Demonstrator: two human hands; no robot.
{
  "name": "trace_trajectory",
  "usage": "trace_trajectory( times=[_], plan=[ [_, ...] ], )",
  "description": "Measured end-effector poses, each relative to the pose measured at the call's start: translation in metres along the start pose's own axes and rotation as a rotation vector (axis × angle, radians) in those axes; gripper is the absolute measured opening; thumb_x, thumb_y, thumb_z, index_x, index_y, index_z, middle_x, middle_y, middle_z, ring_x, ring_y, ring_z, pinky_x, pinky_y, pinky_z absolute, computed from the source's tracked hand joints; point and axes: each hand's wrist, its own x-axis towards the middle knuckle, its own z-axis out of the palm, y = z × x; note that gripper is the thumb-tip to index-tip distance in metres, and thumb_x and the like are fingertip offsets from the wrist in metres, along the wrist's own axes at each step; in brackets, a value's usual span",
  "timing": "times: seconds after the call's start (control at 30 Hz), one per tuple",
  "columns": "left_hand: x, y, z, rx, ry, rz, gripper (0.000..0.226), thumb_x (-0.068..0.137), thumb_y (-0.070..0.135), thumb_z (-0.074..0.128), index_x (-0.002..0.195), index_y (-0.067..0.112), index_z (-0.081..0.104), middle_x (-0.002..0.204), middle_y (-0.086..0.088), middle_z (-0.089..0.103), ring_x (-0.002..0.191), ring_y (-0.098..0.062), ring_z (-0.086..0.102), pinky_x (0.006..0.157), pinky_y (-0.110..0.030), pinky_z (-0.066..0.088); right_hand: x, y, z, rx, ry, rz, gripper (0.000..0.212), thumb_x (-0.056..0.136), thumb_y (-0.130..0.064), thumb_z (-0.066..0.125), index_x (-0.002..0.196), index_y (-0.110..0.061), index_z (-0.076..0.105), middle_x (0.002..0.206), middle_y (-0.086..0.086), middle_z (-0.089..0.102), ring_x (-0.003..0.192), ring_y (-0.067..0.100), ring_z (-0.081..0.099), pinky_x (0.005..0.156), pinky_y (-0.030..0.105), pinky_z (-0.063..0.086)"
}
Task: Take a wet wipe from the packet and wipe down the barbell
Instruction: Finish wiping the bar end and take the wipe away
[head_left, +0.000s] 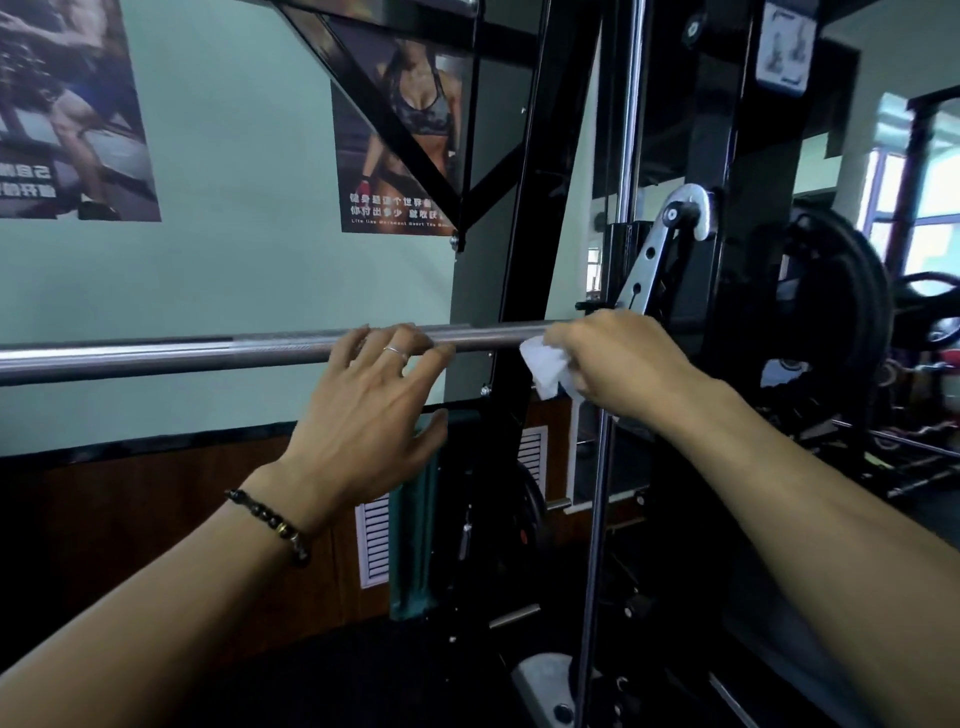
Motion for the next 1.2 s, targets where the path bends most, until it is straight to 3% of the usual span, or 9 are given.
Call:
trace_trajectory(
  times=[0.23, 0.33, 0.4, 0.47, 0.53, 0.7, 0.87, 1.03, 1.2],
  plan=[
    [-0.05, 0.045, -0.019, -0.434, -0.13, -0.119, 0.063, 0.088, 0.065, 0.035, 0.13, 0.02, 0.051, 0.121, -0.003, 0.06, 0.11, -0.02, 0.055, 0.096, -0.04, 0.044, -0.044, -0.052, -0.013, 0.416, -0.232, -0.054, 0.022, 0.079, -0.004, 0.056, 0.08, -0.025, 0.063, 0.081, 0.003, 0.063, 0.075, 0.023, 0.057, 0.064, 0.042, 0.052],
    [-0.072, 0.068, -0.022, -0.708, -0.233, -0.294, 0.056, 0.084, 0.067, 0.044, 0.113, 0.022, 0.061, 0.109, 0.002, 0.068, 0.1, -0.013, 0.061, 0.086, -0.041, 0.051, -0.067, -0.075, -0.006, 0.527, -0.25, -0.159, 0.016, 0.08, -0.009, 0.062, 0.078, -0.025, 0.06, 0.078, 0.002, 0.061, 0.073, 0.022, 0.057, 0.061, 0.04, 0.052],
    [-0.092, 0.081, -0.023, -0.781, -0.255, -0.424, 0.034, 0.085, 0.052, 0.059, 0.098, 0.022, 0.068, 0.094, 0.006, 0.072, 0.089, -0.007, 0.065, 0.081, -0.039, 0.054, -0.083, -0.088, 0.001, 0.613, -0.266, -0.221, 0.014, 0.078, -0.009, 0.064, 0.076, -0.022, 0.061, 0.076, 0.001, 0.062, 0.072, 0.02, 0.057, 0.058, 0.038, 0.05],
    [-0.118, 0.089, -0.023, -0.776, -0.222, -0.572, 0.009, 0.087, 0.027, 0.065, 0.083, 0.02, 0.07, 0.081, 0.003, 0.074, 0.077, -0.009, 0.067, 0.076, -0.041, 0.056, -0.099, -0.097, 0.009, 0.701, -0.288, -0.262, 0.015, 0.073, -0.005, 0.063, 0.074, -0.02, 0.063, 0.069, -0.006, 0.061, 0.066, 0.012, 0.056, 0.054, 0.027, 0.047],
    [-0.146, 0.095, -0.028, -0.763, -0.214, -0.699, 0.011, 0.086, 0.023, 0.066, 0.076, 0.021, 0.068, 0.075, 0.002, 0.073, 0.072, -0.012, 0.068, 0.071, -0.038, 0.057, -0.115, -0.106, 0.014, 0.8, -0.32, -0.271, 0.019, 0.07, -0.003, 0.063, 0.072, -0.021, 0.065, 0.063, -0.01, 0.059, 0.061, 0.003, 0.054, 0.052, 0.012, 0.041],
    [-0.22, 0.118, -0.07, -0.907, -0.288, -0.89, 0.05, 0.067, 0.061, 0.072, 0.103, 0.027, 0.067, 0.09, 0.009, 0.075, 0.085, -0.002, 0.069, 0.075, -0.025, 0.056, -0.156, -0.16, 0.01, 1.027, -0.434, -0.28, 0.018, 0.071, -0.01, 0.069, 0.071, -0.027, 0.06, 0.065, -0.007, 0.063, 0.058, 0.003, 0.058, 0.048, 0.025, 0.049],
    [-0.298, 0.121, -0.108, -0.74, -0.249, -0.943, 0.002, 0.082, 0.027, 0.07, 0.08, 0.027, 0.07, 0.076, 0.009, 0.074, 0.073, -0.002, 0.069, 0.069, -0.031, 0.059, -0.19, -0.231, -0.017, 1.182, -0.546, -0.369, 0.016, 0.07, -0.023, 0.076, 0.072, -0.028, 0.062, 0.062, -0.005, 0.067, 0.054, 0.0, 0.059, 0.046, 0.014, 0.043],
    [-0.403, 0.103, -0.153, -0.634, -0.2, -1.115, 0.01, 0.081, 0.017, 0.069, 0.075, 0.025, 0.07, 0.067, 0.005, 0.072, 0.062, -0.006, 0.067, 0.057, -0.028, 0.052, -0.224, -0.312, -0.043, 1.254, -0.713, -0.418, 0.015, 0.072, -0.017, 0.076, 0.078, -0.026, 0.065, 0.065, -0.004, 0.07, 0.054, 0.001, 0.063, 0.046, 0.012, 0.043],
    [-0.537, 0.085, -0.197, -0.601, -0.211, -1.256, 0.009, 0.081, 0.018, 0.068, 0.073, 0.023, 0.068, 0.069, 0.001, 0.073, 0.066, -0.018, 0.068, 0.062, -0.037, 0.057, -0.281, -0.434, -0.065, 1.326, -0.835, -0.393, 0.012, 0.073, -0.013, 0.07, 0.078, -0.023, 0.067, 0.063, -0.002, 0.069, 0.055, 0.005, 0.064, 0.052, 0.021, 0.047]
  ],
)
